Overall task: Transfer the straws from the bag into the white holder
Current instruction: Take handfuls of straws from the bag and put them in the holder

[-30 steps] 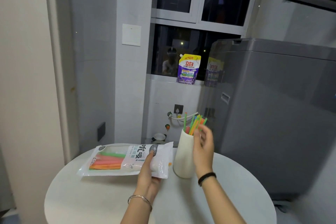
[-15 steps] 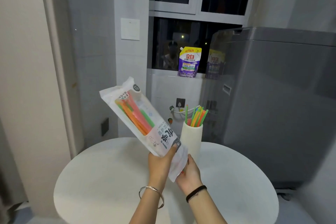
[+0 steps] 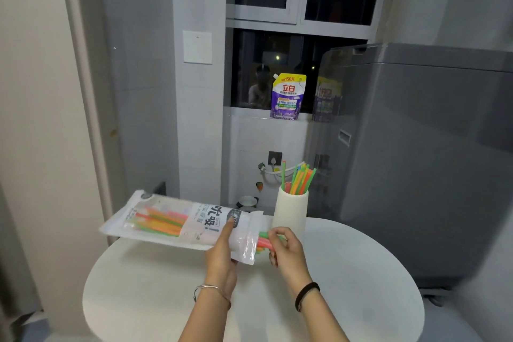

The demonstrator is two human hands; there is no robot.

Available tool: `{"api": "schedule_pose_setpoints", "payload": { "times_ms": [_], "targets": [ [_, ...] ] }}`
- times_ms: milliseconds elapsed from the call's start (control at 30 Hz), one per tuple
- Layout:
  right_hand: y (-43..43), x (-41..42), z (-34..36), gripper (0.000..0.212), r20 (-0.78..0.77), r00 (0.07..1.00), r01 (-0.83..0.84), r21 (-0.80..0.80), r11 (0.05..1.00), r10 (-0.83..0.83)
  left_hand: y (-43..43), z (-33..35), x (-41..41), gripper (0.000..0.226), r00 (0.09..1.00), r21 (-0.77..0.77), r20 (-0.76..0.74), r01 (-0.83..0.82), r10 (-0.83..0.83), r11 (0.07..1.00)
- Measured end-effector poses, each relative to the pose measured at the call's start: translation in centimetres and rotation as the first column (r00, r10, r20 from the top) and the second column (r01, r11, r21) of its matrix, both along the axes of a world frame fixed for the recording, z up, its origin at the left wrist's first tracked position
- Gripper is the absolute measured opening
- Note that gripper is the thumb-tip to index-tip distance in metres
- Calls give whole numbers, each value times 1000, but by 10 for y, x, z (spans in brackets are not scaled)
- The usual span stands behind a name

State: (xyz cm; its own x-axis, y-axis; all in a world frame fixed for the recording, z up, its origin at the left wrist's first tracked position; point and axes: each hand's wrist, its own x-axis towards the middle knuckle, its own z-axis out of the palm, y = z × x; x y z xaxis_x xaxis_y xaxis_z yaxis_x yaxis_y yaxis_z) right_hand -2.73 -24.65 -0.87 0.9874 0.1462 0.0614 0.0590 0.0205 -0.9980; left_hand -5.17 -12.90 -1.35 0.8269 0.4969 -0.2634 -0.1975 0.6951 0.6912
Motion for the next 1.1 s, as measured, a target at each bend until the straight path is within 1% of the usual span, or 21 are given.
{"api": "schedule_pose_setpoints", "payload": {
  "times_ms": [100,167,200,267,333,400,467,533,600,667,733,767,833,900,967,1033,1100],
  "targets": [
    [-7,4,4,10,34,997,59,113,992,-63,10,1,-1,43,998,-162,64,32,-22,986],
    [-14,8,7,15,32,991,123,213,969,-133,14,0,-1,46,997,-232,81,24,-5,972],
    [-16,9,8,18,26,987,146,238,960,-157,14,-2,0,47,996,-247,85,22,-1,969],
    [-17,9,8,24,8,989,144,256,956,-151,13,-4,0,47,996,-255,92,35,-12,966],
    [-13,6,6,27,-32,996,90,259,962,-84,10,-5,2,46,995,-244,95,52,-30,968],
    [-5,2,2,28,-66,998,37,226,973,-23,4,-5,3,46,995,-217,89,62,-44,974],
    [2,-1,0,28,-83,996,30,157,987,-17,-1,-6,5,47,996,-208,69,73,-60,975],
    [3,-1,1,30,-82,994,81,153,985,-69,-4,-6,5,48,996,-210,57,78,-68,975],
    [-2,2,6,30,-76,986,164,244,956,-150,-4,-4,4,48,996,-217,56,75,-64,973],
    [-11,7,10,28,-104,962,273,330,904,-253,-1,-2,4,49,997,-228,57,61,-49,972],
    [-19,10,11,24,-144,937,351,375,858,-320,2,-3,4,49,998,-237,45,46,-37,970],
    [-21,11,10,22,-150,934,357,386,851,-324,2,-3,4,49,998,-241,45,46,-37,969],
    [-19,10,9,18,-118,952,308,364,879,-284,0,-3,4,48,998,-240,50,59,-48,969],
    [-14,7,8,14,-37,979,200,308,930,-199,-5,-3,5,48,997,-233,48,75,-66,970],
    [-9,4,7,16,33,992,110,237,965,-121,-10,-4,7,48,996,-246,53,89,-78,965],
    [-6,5,7,22,57,992,103,194,976,-116,-14,-5,9,47,995,-249,53,90,-79,964],
    [-9,8,9,27,58,986,144,209,967,-159,-16,-3,9,46,996,-249,52,87,-76,965]
  ]
}}
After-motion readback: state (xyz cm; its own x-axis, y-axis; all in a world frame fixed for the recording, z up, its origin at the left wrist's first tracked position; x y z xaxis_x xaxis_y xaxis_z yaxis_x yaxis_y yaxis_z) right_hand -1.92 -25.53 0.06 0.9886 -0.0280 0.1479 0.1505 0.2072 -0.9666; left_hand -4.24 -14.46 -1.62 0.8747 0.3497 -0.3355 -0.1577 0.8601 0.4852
